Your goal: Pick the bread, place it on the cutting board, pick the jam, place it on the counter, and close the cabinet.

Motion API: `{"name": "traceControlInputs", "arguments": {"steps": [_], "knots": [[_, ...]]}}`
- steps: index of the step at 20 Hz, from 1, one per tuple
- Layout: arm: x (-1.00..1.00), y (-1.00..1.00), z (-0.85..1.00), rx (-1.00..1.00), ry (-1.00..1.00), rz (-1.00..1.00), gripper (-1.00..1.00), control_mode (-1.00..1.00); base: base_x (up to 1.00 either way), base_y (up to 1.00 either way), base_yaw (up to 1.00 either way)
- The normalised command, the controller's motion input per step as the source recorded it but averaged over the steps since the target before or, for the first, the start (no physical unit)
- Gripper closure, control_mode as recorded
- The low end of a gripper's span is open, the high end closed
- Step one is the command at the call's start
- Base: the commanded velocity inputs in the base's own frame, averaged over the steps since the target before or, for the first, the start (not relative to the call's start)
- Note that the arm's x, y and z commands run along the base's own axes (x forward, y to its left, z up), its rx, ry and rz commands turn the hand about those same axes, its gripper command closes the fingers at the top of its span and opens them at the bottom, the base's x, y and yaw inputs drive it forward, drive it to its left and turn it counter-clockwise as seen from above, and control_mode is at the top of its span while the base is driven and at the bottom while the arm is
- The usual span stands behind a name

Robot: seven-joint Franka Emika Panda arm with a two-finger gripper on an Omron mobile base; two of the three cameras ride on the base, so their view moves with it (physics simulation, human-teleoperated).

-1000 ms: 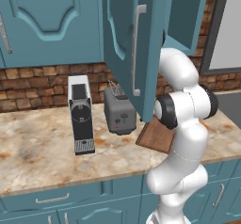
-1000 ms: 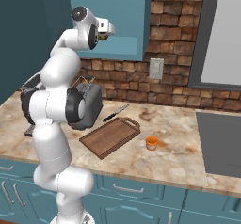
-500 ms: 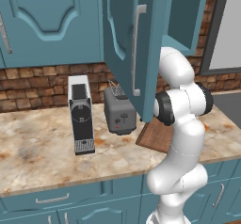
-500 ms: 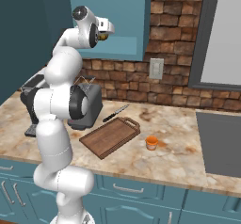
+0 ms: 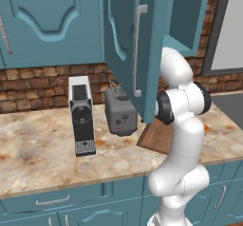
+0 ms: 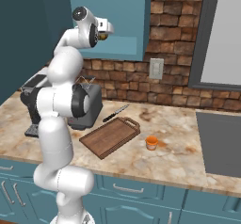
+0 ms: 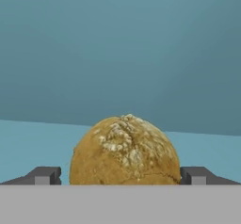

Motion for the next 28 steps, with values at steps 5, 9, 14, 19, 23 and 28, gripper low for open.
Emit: {"name": "traceControlInputs", "arguments": {"steps": [5, 9, 14, 19, 23, 28], "knots": [[0.16, 0.0, -0.01, 0.0, 0.0, 0.0, -1.0, -1.0, 0.0, 0.0, 0.0], [0.06, 0.04, -0.11, 0.0, 0.0, 0.0, 1.0, -1.0, 0.0, 0.0, 0.0], [0.0, 0.03, -0.07, 0.0, 0.0, 0.0, 1.0, -1.0, 0.0, 0.0, 0.0], [0.0, 0.0, 0.0, 0.0, 0.0, 0.0, 1.0, -1.0, 0.0, 0.0, 0.0], [-0.03, 0.0, 0.0, 0.0, 0.0, 0.0, 1.0, -1.0, 0.0, 0.0, 0.0], [-0.02, -0.02, 0.01, 0.0, 0.0, 0.0, 1.0, -1.0, 0.0, 0.0, 0.0]]}}
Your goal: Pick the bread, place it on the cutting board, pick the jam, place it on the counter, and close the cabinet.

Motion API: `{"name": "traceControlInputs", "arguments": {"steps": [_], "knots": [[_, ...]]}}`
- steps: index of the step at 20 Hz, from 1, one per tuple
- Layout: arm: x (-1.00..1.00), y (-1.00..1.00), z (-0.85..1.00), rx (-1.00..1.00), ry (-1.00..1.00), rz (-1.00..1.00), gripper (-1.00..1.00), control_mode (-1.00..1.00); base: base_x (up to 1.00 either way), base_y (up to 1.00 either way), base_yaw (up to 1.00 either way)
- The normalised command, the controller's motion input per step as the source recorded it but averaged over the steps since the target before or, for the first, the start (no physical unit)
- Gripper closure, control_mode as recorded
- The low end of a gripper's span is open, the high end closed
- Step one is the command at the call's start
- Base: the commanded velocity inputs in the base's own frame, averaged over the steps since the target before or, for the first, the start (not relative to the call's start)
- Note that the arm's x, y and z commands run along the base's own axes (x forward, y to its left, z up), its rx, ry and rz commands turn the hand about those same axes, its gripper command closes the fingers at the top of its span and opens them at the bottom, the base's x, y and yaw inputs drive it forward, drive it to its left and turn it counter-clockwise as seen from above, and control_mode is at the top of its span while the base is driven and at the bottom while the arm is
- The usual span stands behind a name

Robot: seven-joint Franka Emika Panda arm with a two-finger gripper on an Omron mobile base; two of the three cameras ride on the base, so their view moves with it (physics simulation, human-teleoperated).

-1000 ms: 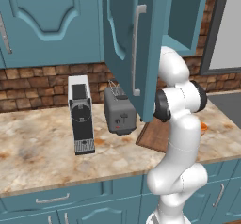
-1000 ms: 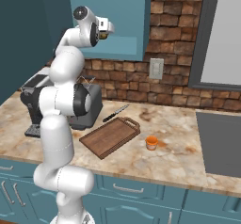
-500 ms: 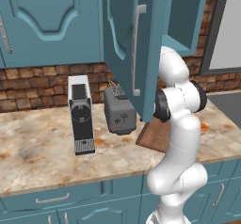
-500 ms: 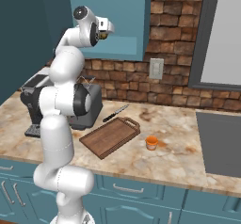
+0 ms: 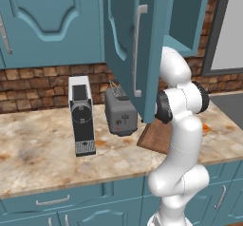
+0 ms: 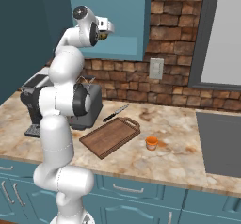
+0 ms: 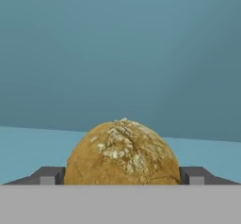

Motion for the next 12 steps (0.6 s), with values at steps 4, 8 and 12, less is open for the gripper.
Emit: {"name": "traceControlInputs", "arguments": {"steps": [4, 8, 12], "knots": [[0.0, -0.03, 0.08, 0.0, 0.0, 0.0, 1.0, -1.0, 0.0, 0.0, 0.0], [0.0, -0.03, 0.13, 0.0, 0.0, 0.0, 1.0, -1.0, 0.0, 0.0, 0.0], [0.0, -0.01, 0.13, 0.0, 0.0, 0.0, 1.0, -1.0, 0.0, 0.0, 0.0]]}}
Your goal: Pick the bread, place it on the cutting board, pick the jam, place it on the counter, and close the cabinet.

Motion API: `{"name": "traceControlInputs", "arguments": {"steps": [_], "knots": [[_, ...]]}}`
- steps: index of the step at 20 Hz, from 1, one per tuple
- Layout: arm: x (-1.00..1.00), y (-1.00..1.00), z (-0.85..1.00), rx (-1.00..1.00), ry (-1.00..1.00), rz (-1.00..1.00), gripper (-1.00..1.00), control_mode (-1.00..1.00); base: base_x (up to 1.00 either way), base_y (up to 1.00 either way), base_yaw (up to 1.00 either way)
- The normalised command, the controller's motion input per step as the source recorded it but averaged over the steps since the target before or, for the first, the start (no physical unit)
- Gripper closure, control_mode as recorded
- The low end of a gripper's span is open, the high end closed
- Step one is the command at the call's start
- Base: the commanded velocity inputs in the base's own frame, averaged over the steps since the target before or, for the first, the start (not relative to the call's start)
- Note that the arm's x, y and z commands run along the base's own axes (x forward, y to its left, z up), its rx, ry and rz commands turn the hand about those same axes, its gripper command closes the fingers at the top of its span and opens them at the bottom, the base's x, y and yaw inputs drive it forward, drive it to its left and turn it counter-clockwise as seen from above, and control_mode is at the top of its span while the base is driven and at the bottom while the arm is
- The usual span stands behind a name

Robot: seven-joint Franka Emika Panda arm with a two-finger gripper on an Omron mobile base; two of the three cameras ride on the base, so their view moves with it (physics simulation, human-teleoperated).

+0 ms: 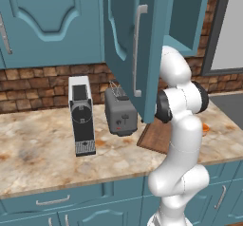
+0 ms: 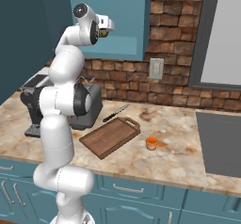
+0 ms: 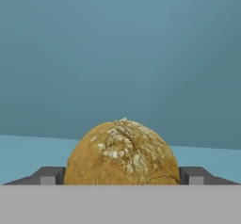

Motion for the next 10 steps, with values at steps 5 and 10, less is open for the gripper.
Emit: {"name": "traceControlInputs", "arguments": {"steps": [5, 10], "knots": [[-0.03, 0.0, 0.06, 0.0, 0.0, 0.0, 1.0, -1.0, 0.0, 0.0, 0.0], [-0.15, -0.02, 0.0, 0.0, 0.0, 0.0, 1.0, -1.0, 0.0, 0.0, 0.0]]}}
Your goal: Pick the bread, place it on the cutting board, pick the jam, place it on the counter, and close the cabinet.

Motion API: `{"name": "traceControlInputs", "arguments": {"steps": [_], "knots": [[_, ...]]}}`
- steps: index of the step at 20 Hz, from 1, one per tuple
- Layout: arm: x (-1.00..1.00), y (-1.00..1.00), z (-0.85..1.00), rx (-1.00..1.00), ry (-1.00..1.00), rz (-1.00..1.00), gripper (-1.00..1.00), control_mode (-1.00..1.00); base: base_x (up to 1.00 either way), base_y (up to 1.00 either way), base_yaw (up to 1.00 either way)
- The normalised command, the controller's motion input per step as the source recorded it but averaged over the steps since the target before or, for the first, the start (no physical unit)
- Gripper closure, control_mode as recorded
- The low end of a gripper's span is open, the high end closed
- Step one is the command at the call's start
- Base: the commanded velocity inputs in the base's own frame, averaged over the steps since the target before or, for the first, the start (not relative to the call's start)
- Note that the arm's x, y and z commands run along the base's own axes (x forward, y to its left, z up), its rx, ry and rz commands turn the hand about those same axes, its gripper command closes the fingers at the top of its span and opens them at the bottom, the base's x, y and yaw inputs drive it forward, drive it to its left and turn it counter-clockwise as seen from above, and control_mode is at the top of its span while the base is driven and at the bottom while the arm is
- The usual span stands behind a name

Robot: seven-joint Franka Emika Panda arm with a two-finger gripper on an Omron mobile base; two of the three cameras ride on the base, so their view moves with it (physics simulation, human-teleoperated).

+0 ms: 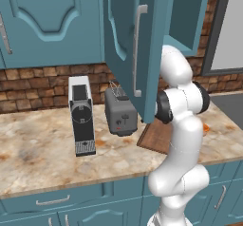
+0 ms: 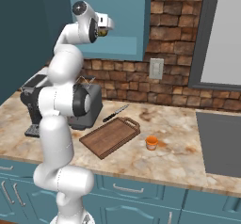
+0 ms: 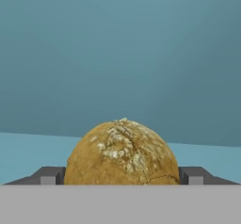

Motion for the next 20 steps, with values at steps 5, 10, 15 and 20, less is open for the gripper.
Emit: {"name": "traceControlInputs", "arguments": {"steps": [5, 10, 15, 20], "knots": [[-0.22, -0.01, 0.0, 0.0, 0.0, 0.0, 1.0, -1.0, 0.0, 0.0, 0.0], [-0.23, -0.03, 0.0, 0.0, 0.0, 0.0, 1.0, -1.0, 0.0, 0.0, 0.0], [-0.24, -0.02, 0.0, 0.0, 0.0, 0.0, 1.0, -1.0, 0.0, 0.0, 0.0], [-0.24, -0.01, 0.0, 0.0, 0.0, 0.0, 1.0, -1.0, 0.0, 0.0, 0.0]]}}
